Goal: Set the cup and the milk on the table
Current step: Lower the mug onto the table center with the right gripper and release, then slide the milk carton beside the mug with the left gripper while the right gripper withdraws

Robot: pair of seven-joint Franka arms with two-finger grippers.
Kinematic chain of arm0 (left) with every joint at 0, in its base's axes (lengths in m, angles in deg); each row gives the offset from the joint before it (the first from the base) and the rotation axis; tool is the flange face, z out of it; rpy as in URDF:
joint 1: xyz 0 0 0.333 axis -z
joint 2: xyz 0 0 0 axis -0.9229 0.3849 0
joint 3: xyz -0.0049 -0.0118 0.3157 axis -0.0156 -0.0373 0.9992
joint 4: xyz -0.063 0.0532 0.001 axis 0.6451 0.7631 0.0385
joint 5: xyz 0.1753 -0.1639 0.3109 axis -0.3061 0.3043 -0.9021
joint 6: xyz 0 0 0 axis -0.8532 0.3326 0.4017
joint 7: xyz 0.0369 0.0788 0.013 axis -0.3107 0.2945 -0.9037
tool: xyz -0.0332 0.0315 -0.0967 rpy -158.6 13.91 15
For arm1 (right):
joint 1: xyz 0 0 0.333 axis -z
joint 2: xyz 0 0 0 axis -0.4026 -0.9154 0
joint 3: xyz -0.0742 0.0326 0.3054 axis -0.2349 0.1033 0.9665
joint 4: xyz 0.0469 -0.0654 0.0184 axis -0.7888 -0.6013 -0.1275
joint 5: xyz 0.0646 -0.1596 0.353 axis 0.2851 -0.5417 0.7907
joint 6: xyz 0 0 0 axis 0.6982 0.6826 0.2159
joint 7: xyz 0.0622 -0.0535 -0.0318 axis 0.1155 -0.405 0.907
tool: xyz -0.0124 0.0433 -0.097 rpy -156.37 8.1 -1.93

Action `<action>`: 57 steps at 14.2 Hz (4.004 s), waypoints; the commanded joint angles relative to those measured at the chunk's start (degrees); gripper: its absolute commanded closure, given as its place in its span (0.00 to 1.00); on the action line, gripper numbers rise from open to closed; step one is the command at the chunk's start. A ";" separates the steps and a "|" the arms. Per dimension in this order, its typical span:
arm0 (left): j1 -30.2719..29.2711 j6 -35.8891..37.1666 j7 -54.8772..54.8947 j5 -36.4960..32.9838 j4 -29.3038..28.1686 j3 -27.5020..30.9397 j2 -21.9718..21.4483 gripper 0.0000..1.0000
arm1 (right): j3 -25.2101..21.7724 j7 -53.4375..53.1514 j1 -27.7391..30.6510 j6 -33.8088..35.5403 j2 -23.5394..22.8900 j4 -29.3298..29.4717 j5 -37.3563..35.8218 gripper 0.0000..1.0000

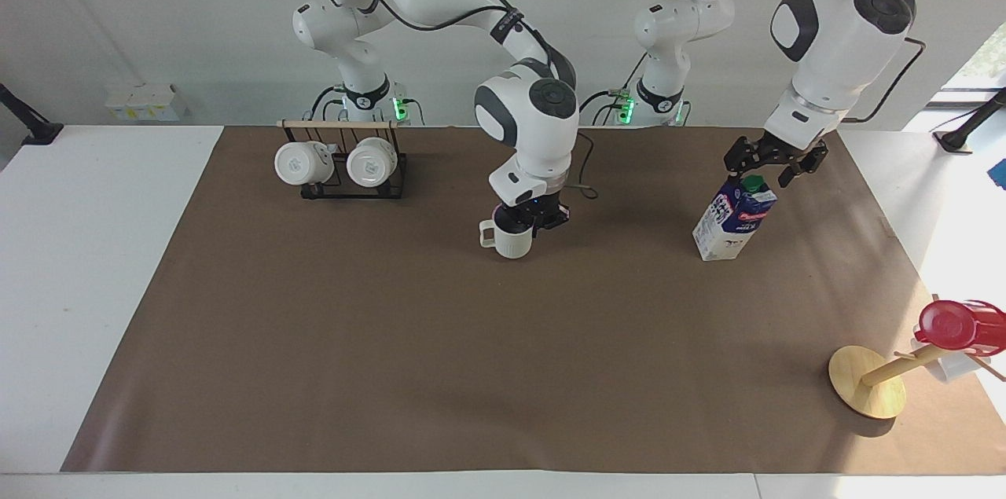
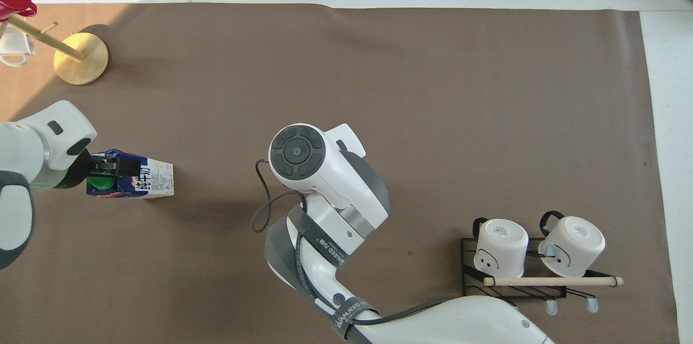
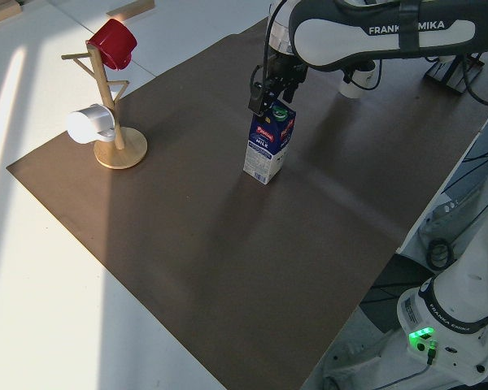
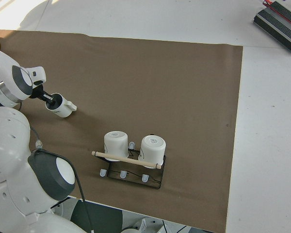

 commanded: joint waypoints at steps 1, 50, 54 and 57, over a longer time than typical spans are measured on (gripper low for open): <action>0.30 -1.64 1.45 -0.57 -1.28 0.35 -1.24 0.00 | 0.03 -2.20 0.02 1.21 -0.90 2.35 -0.97 1.00; 29.22 -3.67 -42.05 -7.87 7.33 -0.27 8.26 0.57 | -0.68 44.39 35.09 29.77 29.25 4.02 2.99 0.00; 29.22 -3.49 -39.00 -7.96 7.25 -0.27 8.52 0.50 | -0.50 43.86 34.91 33.01 29.60 4.02 2.02 0.00; 29.04 -3.06 -36.43 -7.96 7.16 -0.27 8.52 0.00 | -0.41 43.68 34.91 32.76 29.60 4.02 2.37 0.00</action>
